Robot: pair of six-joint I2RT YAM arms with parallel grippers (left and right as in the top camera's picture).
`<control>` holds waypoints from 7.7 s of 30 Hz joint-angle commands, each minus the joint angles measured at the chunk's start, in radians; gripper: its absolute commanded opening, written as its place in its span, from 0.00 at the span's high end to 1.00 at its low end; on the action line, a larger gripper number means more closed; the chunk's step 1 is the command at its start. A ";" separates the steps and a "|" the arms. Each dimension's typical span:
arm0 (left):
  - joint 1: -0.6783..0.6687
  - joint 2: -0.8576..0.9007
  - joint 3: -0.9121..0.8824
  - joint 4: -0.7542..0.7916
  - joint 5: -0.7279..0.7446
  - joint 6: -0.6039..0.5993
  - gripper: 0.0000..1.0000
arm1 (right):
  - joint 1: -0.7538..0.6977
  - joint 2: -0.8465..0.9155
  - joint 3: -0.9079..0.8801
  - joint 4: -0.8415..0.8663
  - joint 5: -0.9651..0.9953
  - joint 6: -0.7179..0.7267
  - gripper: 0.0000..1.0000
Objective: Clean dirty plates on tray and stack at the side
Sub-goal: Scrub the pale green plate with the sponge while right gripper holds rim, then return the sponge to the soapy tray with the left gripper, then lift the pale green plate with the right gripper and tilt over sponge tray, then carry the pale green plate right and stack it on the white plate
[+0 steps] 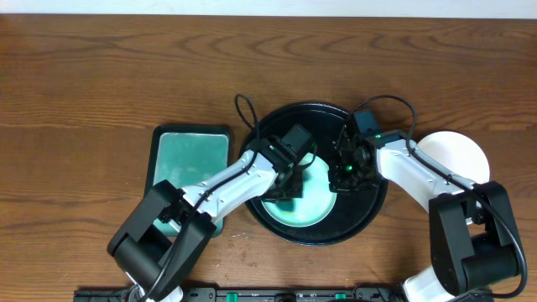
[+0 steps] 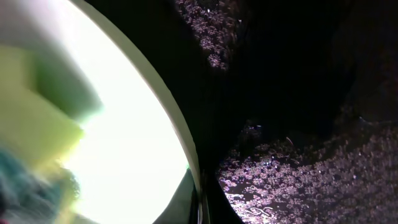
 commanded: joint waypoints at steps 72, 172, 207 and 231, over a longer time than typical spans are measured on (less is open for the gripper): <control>0.394 -0.301 0.101 -0.403 -0.296 0.158 0.93 | -0.002 0.011 0.008 -0.001 0.099 0.014 0.99; 0.632 -0.771 -0.035 -0.420 -0.055 0.280 0.14 | 0.782 -0.051 0.359 0.775 1.175 -0.558 0.99; 0.632 -0.771 -0.035 -0.420 -0.055 0.280 0.14 | -0.275 -0.309 0.354 -0.155 0.275 0.280 0.99; 0.632 -0.771 -0.035 -0.420 -0.055 0.280 0.14 | -0.962 -0.314 0.047 -0.053 -0.084 0.066 0.62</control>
